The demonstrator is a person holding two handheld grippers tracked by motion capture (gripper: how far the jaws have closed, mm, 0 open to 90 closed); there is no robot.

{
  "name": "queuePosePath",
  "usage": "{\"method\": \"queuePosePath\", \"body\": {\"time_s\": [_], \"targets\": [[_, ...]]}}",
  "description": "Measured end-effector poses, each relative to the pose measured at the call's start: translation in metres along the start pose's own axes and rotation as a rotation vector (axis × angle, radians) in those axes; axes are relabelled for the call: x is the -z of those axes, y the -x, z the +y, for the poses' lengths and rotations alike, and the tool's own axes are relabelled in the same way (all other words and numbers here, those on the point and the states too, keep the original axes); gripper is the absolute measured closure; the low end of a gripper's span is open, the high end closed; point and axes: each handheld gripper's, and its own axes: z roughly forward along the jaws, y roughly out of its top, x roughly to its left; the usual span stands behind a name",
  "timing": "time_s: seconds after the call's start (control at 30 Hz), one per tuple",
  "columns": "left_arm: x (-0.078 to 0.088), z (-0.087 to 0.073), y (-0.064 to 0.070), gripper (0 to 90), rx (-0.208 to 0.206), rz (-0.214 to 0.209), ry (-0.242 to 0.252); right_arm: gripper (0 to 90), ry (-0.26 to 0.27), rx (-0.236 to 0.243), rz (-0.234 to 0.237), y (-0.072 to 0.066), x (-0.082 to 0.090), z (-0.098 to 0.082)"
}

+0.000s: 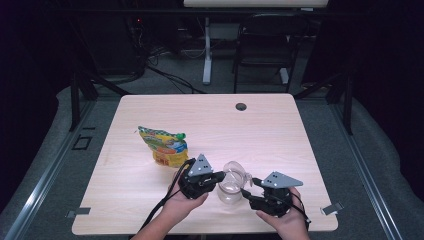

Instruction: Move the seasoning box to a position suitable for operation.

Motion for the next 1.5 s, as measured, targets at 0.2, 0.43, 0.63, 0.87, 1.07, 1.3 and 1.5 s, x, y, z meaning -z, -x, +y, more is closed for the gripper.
{"method": "queuePosePath", "body": {"time_s": [0.2, 0.43, 0.63, 0.87, 1.07, 1.3, 1.5], "targets": [[-0.001, -0.001, 0.001, 87.8, 0.002, 0.002, -0.002, 44.3, 0.03, 0.021, -0.017, -0.007, -0.004, 0.001], [-0.005, -0.008, 0.0, 87.5, 0.003, 0.008, -0.019, 46.2, 0.057, 0.045, -0.022, -0.01, -0.004, 0.002], [-0.009, -0.013, -0.001, 86.4, 0.003, 0.016, -0.032, 49.6, 0.063, 0.048, -0.017, -0.01, -0.002, 0.003], [-0.011, -0.017, -0.002, 86.3, 0.007, 0.015, -0.037, 51.2, 0.072, 0.035, -0.012, -0.009, 0.0, 0.003], [-0.011, -0.018, -0.001, 85.8, -0.003, 0.025, -0.03, 53.4, 0.087, 0.03, -0.013, -0.007, 0.003, 0.004], [-0.011, -0.018, -0.001, 85.3, -0.005, 0.026, -0.029, 55.8, 0.101, 0.013, -0.015, -0.004, 0.005, 0.004], [-0.011, -0.018, -0.001, 85.3, -0.003, 0.025, -0.03, 57.0, 0.107, 0.007, -0.018, -0.003, 0.007, 0.005]]}}
